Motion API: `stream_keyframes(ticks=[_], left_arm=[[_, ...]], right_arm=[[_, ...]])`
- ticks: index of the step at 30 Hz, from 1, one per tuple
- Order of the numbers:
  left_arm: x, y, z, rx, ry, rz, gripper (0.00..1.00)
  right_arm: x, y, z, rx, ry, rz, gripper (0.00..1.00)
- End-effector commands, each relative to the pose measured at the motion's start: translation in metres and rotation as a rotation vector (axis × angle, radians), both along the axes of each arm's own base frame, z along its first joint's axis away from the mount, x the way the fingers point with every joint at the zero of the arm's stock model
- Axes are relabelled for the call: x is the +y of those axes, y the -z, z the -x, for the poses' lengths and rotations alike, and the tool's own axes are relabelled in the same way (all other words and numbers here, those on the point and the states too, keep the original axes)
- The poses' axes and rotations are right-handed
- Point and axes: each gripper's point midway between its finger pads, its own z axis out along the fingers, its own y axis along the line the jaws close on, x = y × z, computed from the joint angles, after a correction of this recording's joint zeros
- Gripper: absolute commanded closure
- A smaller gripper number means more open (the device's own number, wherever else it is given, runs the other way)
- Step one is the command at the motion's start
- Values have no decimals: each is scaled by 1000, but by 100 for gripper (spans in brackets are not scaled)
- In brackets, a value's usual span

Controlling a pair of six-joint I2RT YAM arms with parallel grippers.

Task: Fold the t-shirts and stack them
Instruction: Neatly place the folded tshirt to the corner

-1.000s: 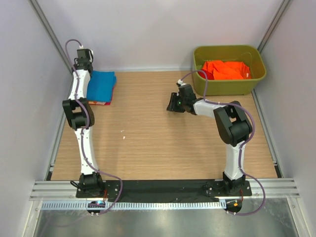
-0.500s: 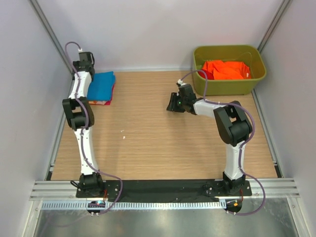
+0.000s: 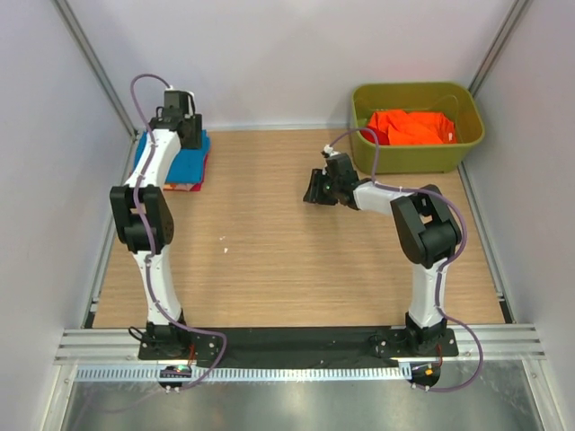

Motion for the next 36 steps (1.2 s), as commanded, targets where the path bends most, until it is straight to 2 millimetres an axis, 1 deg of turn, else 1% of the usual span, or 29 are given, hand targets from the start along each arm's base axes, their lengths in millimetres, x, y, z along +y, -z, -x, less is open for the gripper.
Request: stream_keyframes(ticks=[1,2,5,6,7,8,10,11,12,16,18,21,22,25,26,30,33,36], left_arm=[[-27,16,11,42,67,11,34],[-33,26,14,59,85,3,34],[-36,38,19,93,122,-36,34],[-39,47,24,115,133,-44,33],[-39,51,25,118,134,-56,33],[-38,52,23,105,128,-76,32],[-35,66,23,126,128,-106,31],[-29,68,20,127,105,-133,31],[-27,79,20,153,101,-154,30],[-24,87,18,175,106,-233,30],[-14,84,17,171,70,-304,30],[-10,83,15,164,52,-358,30],[-5,80,15,163,33,-387,31],[1,68,14,137,2,-441,32],[3,59,12,116,-4,-456,32],[5,37,12,72,-23,-489,33],[6,25,12,51,-27,-491,34],[6,20,13,42,-27,-489,36]], right_arm=[[4,-42,-5,-87,-11,-48,55],[4,-44,-5,-90,-10,-51,55],[3,-48,-3,-99,-7,-56,55],[3,-49,-4,-102,-5,-57,55],[3,-51,-4,-105,-7,-59,54],[3,-51,-4,-104,-6,-60,54],[2,-50,-4,-105,-4,-58,55],[2,-51,-4,-106,-4,-59,54],[2,-50,-4,-104,-4,-59,55],[1,-49,-5,-102,-3,-56,55],[0,-49,-6,-104,2,-56,54],[0,-49,-7,-105,2,-55,54],[-1,-49,-7,-105,5,-54,55],[-2,-48,-7,-104,6,-53,55],[-1,-49,-7,-103,7,-54,54],[-2,-49,-8,-104,9,-53,55],[-2,-49,-8,-103,10,-54,54],[-2,-48,-8,-101,12,-54,55]])
